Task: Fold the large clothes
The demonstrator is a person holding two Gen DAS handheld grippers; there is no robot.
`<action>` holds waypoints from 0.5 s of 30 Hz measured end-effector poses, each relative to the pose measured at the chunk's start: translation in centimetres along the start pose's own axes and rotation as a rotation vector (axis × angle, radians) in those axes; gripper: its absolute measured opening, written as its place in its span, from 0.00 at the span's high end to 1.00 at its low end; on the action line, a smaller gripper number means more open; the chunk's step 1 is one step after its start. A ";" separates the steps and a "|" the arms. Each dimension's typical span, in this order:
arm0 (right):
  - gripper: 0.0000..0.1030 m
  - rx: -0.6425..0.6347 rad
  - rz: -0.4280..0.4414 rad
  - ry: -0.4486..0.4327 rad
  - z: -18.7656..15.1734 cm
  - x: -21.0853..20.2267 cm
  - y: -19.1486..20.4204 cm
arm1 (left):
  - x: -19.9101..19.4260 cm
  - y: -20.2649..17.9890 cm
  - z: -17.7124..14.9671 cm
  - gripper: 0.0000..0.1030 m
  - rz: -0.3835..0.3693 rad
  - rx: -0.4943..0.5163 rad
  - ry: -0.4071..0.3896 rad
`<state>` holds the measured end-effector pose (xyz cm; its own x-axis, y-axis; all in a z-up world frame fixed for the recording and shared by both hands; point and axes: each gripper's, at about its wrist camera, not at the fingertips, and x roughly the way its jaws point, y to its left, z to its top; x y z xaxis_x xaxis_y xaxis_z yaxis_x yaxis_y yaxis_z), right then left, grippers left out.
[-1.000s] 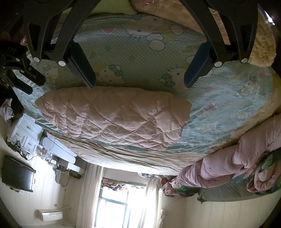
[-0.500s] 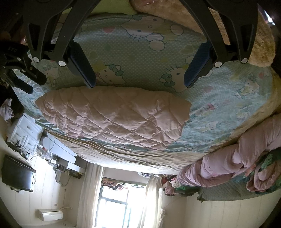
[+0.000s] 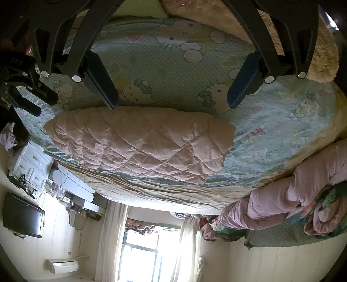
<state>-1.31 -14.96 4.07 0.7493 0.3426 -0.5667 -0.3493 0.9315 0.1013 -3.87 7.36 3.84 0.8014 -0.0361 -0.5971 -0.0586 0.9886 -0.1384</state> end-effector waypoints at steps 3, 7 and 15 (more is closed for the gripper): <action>0.04 -0.001 0.000 0.008 -0.5 0.1 0.0 | 0.0 0.0 0.0 0.09 -0.001 0.000 0.000; 0.04 -0.002 -0.005 0.011 -0.9 0.1 -0.1 | 0.0 0.0 0.0 0.09 -0.001 -0.001 0.000; 0.04 -0.004 -0.003 0.015 -0.7 0.2 0.0 | 0.0 0.6 0.2 0.09 0.004 -0.005 0.006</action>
<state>-1.52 -14.98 3.40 0.7418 0.3376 -0.5795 -0.3492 0.9321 0.0960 -3.80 8.02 3.95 0.7974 -0.0327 -0.6025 -0.0650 0.9881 -0.1396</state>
